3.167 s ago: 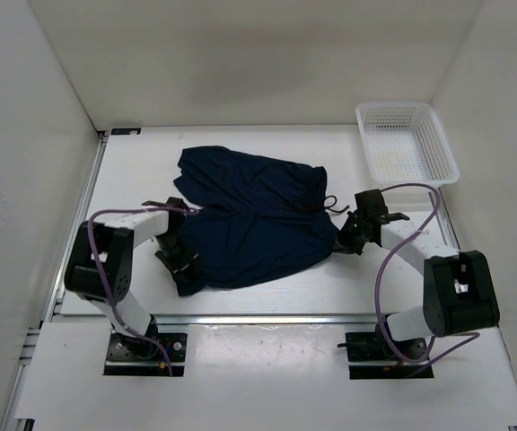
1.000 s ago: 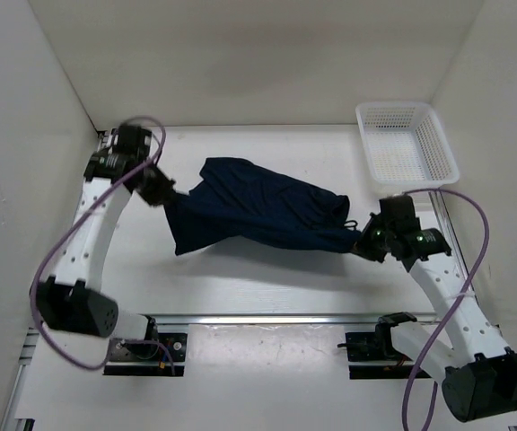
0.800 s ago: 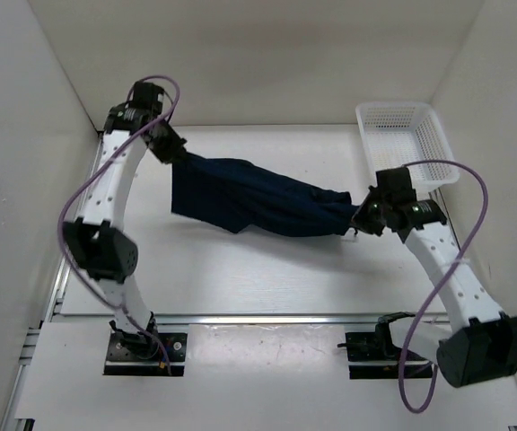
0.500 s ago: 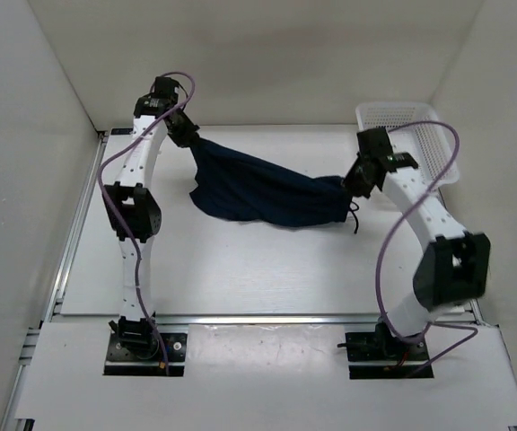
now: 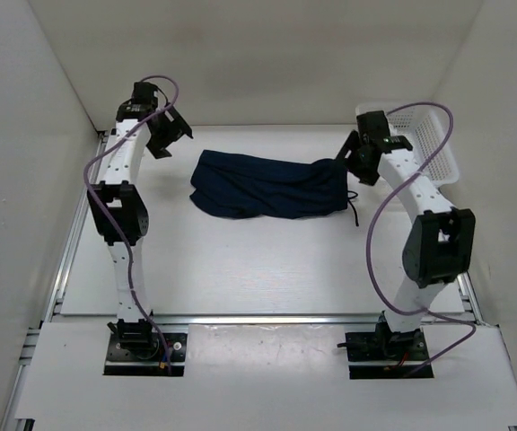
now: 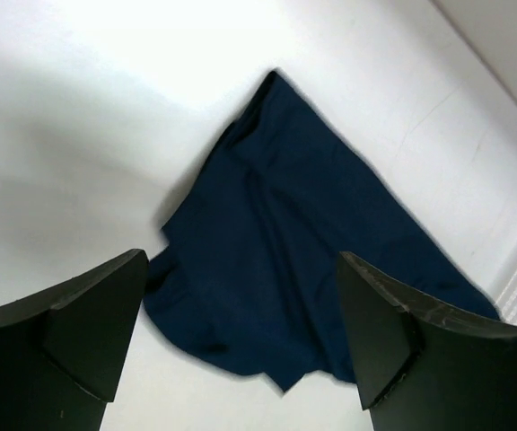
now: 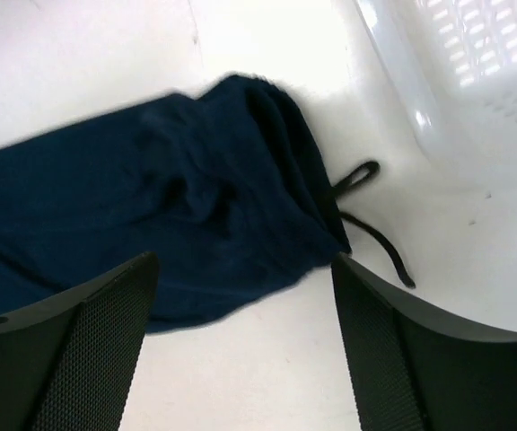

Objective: Fold and stack the shorts
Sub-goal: Fold the shorts

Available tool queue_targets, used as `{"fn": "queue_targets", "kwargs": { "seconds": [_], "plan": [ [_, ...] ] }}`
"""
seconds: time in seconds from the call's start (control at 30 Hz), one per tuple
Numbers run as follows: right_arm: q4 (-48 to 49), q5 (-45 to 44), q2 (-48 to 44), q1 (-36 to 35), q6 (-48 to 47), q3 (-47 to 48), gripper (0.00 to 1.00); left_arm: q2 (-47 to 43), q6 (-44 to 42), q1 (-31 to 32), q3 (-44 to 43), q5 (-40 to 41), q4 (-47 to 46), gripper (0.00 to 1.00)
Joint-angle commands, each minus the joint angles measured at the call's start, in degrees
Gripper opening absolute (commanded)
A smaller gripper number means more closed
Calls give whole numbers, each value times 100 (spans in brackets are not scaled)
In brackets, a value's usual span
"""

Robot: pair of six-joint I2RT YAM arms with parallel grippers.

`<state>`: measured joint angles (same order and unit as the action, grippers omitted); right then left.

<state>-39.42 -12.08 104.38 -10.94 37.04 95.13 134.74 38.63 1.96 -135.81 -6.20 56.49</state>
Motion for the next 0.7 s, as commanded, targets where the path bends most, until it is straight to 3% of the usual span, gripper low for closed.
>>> {"fn": "queue_targets", "kwargs": {
  "seconds": [0.0,0.07,0.13,0.27,0.37,0.53,0.67],
  "plan": [
    [101,117,-663,4,22,-933,81,-1028,-470,-99,746,31,28,95],
    [250,458,-892,4,84,-1355,81,-1143,-619,67,1318,31,160,93],
    [355,775,-946,57,137,-1865,81,-1204,-620,173,1714,31,249,100],
    [802,1426,-1069,249,304,-2428,85,-1029,-567,349,2461,-180,196,100],
    [1215,1822,-763,329,549,-2482,87,-714,-515,472,2463,-250,134,100],
    [1436,1753,20,329,700,-2086,87,-177,-374,472,2103,-365,-112,100],
    [1569,1648,608,329,902,-1622,79,280,-313,472,1734,-443,-112,100]
  ]
}}
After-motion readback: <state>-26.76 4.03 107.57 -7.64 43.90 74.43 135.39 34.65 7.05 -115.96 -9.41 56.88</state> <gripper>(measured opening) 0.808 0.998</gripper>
